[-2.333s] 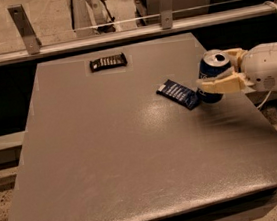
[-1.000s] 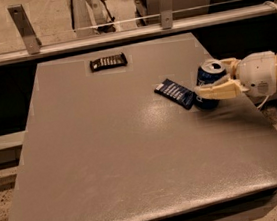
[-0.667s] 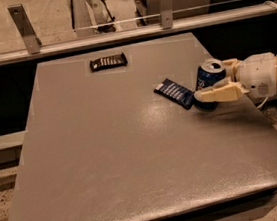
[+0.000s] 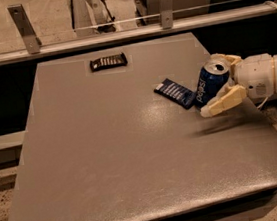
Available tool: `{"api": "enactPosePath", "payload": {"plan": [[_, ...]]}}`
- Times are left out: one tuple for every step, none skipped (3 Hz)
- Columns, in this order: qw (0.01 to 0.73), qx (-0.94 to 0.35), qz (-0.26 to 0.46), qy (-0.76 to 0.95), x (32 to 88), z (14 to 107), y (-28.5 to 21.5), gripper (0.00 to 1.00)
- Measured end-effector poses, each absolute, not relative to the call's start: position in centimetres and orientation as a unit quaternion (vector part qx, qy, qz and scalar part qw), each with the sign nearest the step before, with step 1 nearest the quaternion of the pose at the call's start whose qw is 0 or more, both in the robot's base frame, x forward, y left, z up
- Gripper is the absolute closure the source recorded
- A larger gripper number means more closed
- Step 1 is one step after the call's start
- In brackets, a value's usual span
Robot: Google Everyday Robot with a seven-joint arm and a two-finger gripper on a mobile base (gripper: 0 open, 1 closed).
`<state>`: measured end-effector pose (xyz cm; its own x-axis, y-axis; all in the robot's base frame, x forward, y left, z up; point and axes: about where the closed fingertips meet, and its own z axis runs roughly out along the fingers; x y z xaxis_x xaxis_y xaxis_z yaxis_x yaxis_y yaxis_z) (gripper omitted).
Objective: Move pepsi can near rxbar blueberry
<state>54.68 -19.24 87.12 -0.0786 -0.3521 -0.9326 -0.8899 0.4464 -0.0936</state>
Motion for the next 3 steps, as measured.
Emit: {"api": "enactPosePath", "payload": {"plan": [[0.509,-0.459,0.264,0.679,54.4,88.1,-19.4,0.0],[0.517,-0.473,0.249,0.668,53.4,91.1,-20.3,0.0],[0.525,-0.498,0.216,0.656,51.0,96.6,-22.5,0.0]]}}
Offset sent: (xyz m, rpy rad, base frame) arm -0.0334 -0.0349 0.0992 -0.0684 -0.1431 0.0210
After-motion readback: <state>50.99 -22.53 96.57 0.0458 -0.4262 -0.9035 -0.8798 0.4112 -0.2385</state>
